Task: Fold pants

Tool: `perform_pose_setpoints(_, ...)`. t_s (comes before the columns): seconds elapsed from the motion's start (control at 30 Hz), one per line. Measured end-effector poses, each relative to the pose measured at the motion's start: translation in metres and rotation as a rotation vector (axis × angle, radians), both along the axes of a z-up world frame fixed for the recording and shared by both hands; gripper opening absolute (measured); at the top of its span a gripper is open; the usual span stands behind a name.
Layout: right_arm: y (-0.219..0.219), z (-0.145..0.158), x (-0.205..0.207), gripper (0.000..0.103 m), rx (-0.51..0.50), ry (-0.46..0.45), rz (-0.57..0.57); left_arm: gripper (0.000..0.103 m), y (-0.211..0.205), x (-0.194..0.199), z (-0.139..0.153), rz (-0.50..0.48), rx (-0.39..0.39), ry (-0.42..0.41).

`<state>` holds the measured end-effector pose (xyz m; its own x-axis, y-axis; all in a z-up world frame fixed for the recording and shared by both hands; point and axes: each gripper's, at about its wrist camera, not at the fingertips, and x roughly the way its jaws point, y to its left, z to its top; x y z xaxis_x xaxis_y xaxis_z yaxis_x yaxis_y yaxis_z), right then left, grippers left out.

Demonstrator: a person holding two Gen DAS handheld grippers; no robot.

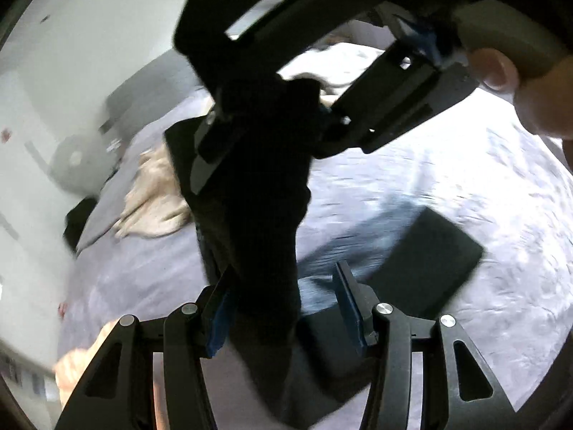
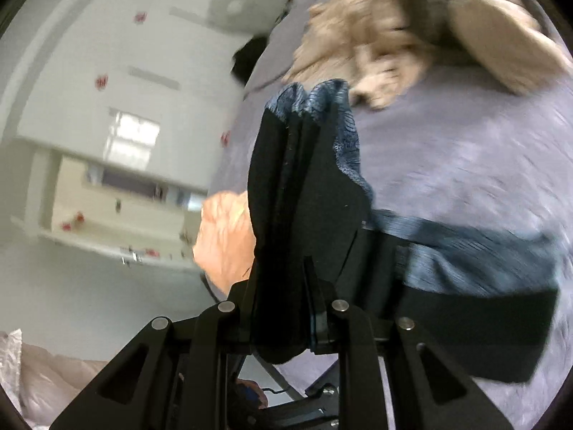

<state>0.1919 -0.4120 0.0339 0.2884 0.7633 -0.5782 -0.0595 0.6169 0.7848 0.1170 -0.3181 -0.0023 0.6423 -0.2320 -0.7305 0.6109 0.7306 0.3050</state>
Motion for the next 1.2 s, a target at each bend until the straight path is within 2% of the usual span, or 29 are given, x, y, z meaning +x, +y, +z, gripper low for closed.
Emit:
perform_pose_setpoints(0.17,-0.079,-0.051,-0.044,0.021,0.046,0.051,-0.15,0.053,-0.064,-0.033,-0.036,-0.124,0.072,0.049)
perform_pose_setpoints(0.3,-0.118,-0.111,-0.073,0.021,0.039,0.118,-0.243,0.053,-0.102,-0.05,-0.085,-0.17,0.166,0.111)
perform_pose_setpoints(0.4,-0.137,-0.155,-0.081,0.021,-0.003,0.198,-0.283,0.053,-0.108,-0.052,-0.104,-0.168,0.194,0.139)
perform_pose_setpoints(0.47,-0.144,-0.176,-0.085,0.021,0.009,0.233,-0.309,0.054,-0.108,-0.055,-0.106,-0.174,0.202,0.141)
perform_pose_setpoints(0.5,-0.146,-0.182,-0.088,0.021,0.033,0.236,-0.323,0.062,-0.107,-0.056,-0.104,-0.184,0.199,0.148)
perform_pose_setpoints(0.57,-0.147,-0.184,-0.092,0.021,0.055,0.228,-0.339,0.078,-0.104,-0.06,-0.103,-0.203,0.184,0.191)
perform_pose_setpoints(0.7,-0.146,-0.178,-0.098,0.025,0.024,0.246,-0.361,0.078,-0.079,-0.062,-0.083,-0.23,0.133,0.232)
perform_pose_setpoints(0.8,-0.146,-0.165,-0.103,0.032,-0.064,0.244,-0.365,0.078,-0.056,-0.06,-0.067,-0.205,0.083,0.261)
perform_pose_setpoints(0.9,-0.146,-0.158,-0.11,0.039,-0.173,0.256,-0.379,0.078,-0.026,-0.043,-0.056,-0.117,0.057,0.277)
perform_pose_setpoints(0.97,-0.148,-0.15,-0.121,0.049,-0.294,0.277,-0.423,0.078,-0.004,-0.026,-0.053,-0.022,0.045,0.293)
perform_pose_setpoints(1.07,-0.147,-0.126,-0.132,0.049,-0.392,0.234,-0.503,0.078,0.027,0.001,-0.056,0.133,0.019,0.346)
perform_pose_setpoints(1.17,-0.133,-0.102,-0.134,0.047,-0.444,0.155,-0.502,0.078,0.05,0.026,-0.071,0.257,-0.001,0.417)
perform_pose_setpoints(1.2,-0.128,-0.097,-0.133,0.047,-0.457,0.138,-0.491,0.078,0.054,0.034,-0.085,0.287,0.02,0.462)
